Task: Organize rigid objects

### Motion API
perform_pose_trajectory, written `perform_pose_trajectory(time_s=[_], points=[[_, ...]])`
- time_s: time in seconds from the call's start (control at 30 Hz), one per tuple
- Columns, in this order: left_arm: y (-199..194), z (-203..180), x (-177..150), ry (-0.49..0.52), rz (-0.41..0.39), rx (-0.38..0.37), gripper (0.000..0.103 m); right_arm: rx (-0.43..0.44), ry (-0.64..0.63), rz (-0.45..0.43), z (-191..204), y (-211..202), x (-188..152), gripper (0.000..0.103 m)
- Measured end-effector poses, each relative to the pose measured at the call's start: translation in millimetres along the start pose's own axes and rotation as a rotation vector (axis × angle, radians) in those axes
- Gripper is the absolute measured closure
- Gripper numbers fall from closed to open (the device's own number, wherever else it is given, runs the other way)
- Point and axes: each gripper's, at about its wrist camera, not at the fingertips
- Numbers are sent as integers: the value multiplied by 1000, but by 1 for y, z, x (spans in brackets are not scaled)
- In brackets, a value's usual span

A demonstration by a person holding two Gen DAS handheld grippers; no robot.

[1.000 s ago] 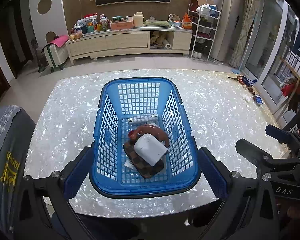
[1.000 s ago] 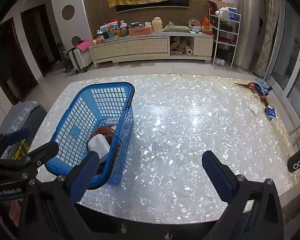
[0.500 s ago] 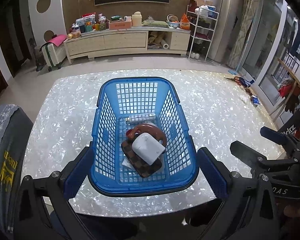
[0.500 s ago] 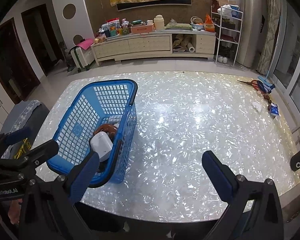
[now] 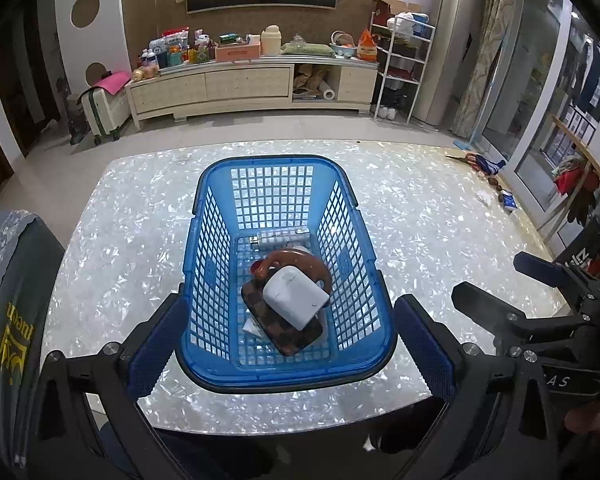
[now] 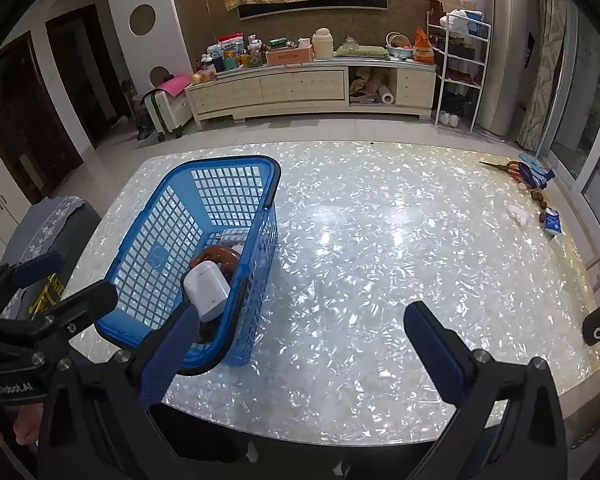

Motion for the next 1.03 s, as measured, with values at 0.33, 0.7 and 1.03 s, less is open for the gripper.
perform_pose_trajectory(time_s=[0.33,0.7,1.03], points=[[-1,0,0,-5,-3,-5,0,5,-1,1,-2,-1,1,0],[-2,-1,1,2,-10,-10,0,8,-2,0,-1,-2,1,0],[-2,-1,1,3,-22,-33,0,12,-1,-3,-2,-2,1,0]])
Point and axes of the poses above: each gripper's, at about its wrist camera, not at the fingertips, and y roughly the way its jaws point, z to its left, x to its top, and after that the axes turned 2 degrees about -x, right-handed
